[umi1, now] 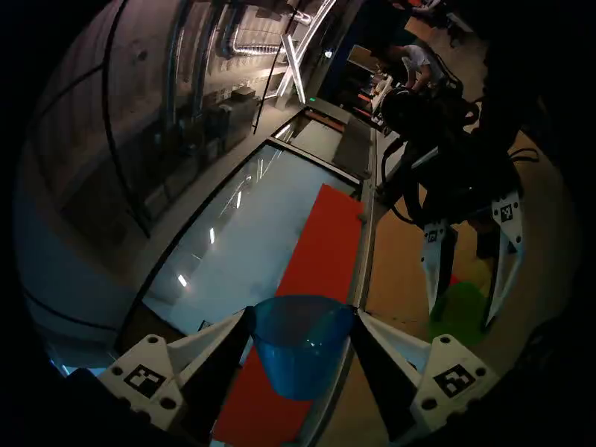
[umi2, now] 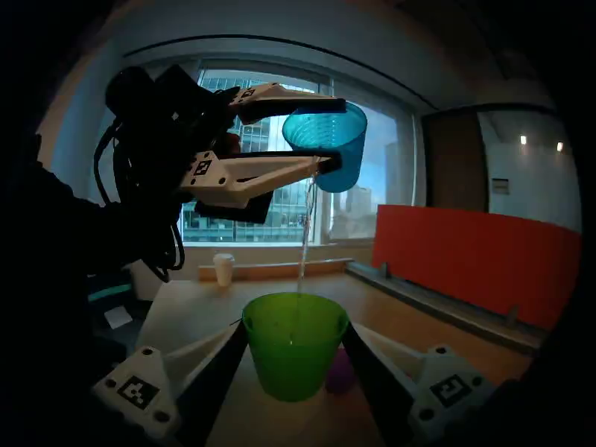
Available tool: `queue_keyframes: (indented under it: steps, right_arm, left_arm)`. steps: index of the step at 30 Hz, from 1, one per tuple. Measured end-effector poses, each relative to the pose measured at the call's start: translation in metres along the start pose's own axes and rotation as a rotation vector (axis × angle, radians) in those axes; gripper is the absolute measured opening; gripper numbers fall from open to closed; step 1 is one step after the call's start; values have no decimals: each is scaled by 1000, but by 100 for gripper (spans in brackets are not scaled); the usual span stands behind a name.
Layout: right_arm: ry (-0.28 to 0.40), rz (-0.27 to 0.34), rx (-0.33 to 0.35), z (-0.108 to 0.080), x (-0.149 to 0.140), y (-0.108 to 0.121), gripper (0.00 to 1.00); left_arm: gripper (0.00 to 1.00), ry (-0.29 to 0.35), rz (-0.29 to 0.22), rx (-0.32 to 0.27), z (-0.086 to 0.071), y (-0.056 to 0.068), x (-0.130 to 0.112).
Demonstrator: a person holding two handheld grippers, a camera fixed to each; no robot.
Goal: Pour water
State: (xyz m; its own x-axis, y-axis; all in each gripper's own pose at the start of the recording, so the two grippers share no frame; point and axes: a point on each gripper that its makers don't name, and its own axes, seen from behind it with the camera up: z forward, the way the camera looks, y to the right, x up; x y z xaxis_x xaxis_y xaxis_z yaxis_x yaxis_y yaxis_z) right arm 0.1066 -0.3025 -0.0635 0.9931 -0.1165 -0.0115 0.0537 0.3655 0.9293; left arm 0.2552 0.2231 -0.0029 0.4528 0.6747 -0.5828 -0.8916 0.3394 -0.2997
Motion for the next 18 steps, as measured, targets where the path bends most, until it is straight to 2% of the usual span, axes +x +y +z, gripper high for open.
queue_keyframes:
  steps: [18]
  right_arm:
    - [6,-2,-1,0,1,-1,90]
  left_arm:
    - [90,0,40,3,0,-3,5]
